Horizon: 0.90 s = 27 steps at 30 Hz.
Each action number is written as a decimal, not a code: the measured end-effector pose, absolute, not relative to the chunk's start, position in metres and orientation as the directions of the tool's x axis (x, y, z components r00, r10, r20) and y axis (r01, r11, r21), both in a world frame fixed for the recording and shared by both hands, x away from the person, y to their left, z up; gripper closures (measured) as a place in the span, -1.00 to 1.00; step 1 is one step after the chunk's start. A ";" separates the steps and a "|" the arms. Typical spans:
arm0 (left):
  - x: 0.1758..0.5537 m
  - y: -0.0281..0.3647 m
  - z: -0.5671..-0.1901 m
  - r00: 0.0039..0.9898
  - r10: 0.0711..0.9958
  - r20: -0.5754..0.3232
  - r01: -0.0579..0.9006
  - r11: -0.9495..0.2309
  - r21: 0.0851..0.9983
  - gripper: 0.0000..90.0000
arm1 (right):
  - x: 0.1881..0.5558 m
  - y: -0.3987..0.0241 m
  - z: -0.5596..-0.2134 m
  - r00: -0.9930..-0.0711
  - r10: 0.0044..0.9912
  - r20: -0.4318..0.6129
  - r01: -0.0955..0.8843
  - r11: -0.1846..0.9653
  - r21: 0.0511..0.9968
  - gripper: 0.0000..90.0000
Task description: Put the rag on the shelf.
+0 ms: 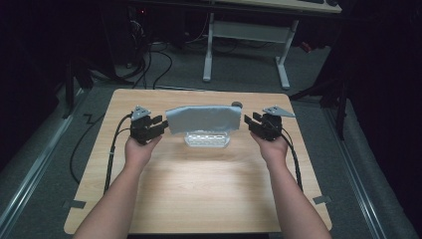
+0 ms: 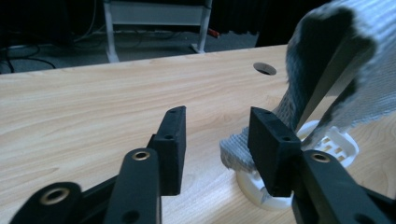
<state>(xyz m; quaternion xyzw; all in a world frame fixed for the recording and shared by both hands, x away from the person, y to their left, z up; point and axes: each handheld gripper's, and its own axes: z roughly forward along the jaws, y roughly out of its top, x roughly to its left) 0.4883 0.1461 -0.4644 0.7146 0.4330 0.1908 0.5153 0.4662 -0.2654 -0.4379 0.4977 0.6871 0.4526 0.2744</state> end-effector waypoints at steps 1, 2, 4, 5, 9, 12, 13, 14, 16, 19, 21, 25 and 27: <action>0.488 0.146 -0.464 0.547 0.819 -0.173 0.425 -0.093 0.901 0.23 | 0.466 -0.265 -0.437 -0.354 0.933 0.069 0.435 0.099 0.895 0.27; 0.489 0.147 -0.465 0.542 0.822 -0.175 0.426 -0.089 0.901 0.20 | 0.465 -0.264 -0.437 -0.355 0.932 0.068 0.435 0.101 0.895 0.27; 0.489 0.149 -0.464 0.531 0.829 -0.175 0.429 -0.085 0.899 0.13 | 0.465 -0.264 -0.437 -0.359 0.932 0.056 0.435 0.114 0.893 0.26; 0.489 0.151 -0.463 0.524 0.832 -0.179 0.430 -0.078 0.900 0.09 | 0.465 -0.264 -0.437 -0.358 0.932 0.054 0.435 0.115 0.893 0.26; 0.488 0.157 -0.460 0.515 0.836 -0.190 0.431 -0.062 0.900 0.01 | 0.464 -0.266 -0.439 -0.354 0.934 0.058 0.441 0.111 0.891 0.26; 0.483 0.161 -0.457 0.516 0.839 -0.172 0.422 -0.074 0.904 -0.01 | 0.461 -0.268 -0.441 -0.355 0.933 0.052 0.434 0.116 0.893 0.27; 0.483 0.161 -0.457 0.516 0.839 -0.172 0.422 -0.074 0.904 -0.02 | 0.461 -0.268 -0.441 -0.355 0.933 0.052 0.434 0.116 0.893 0.27; 0.480 0.163 -0.457 0.517 0.838 -0.173 0.419 -0.072 0.905 -0.03 | 0.458 -0.269 -0.443 -0.350 0.935 0.051 0.436 0.114 0.893 0.27; 0.476 0.164 -0.457 0.516 0.840 -0.166 0.420 -0.079 0.904 -0.04 | 0.456 -0.271 -0.445 -0.353 0.935 0.047 0.443 0.123 0.888 0.26; 0.468 0.167 -0.460 0.519 0.841 -0.155 0.418 -0.091 0.904 -0.05 | 0.449 -0.273 -0.445 -0.356 0.933 0.045 0.449 0.129 0.884 0.25; 0.461 0.168 -0.461 0.523 0.842 -0.134 0.410 -0.111 0.905 -0.06 | 0.442 -0.274 -0.444 -0.364 0.930 0.044 0.430 0.126 0.894 0.26; 0.442 0.170 -0.465 0.538 0.834 -0.118 0.409 -0.137 0.902 -0.10 | 0.427 -0.272 -0.442 -0.366 0.931 0.003 0.422 0.163 0.892 0.25; 0.431 0.170 -0.469 0.544 0.832 -0.108 0.411 -0.152 0.899 -0.11 | 0.416 -0.272 -0.441 -0.370 0.929 -0.007 0.411 0.170 0.896 0.21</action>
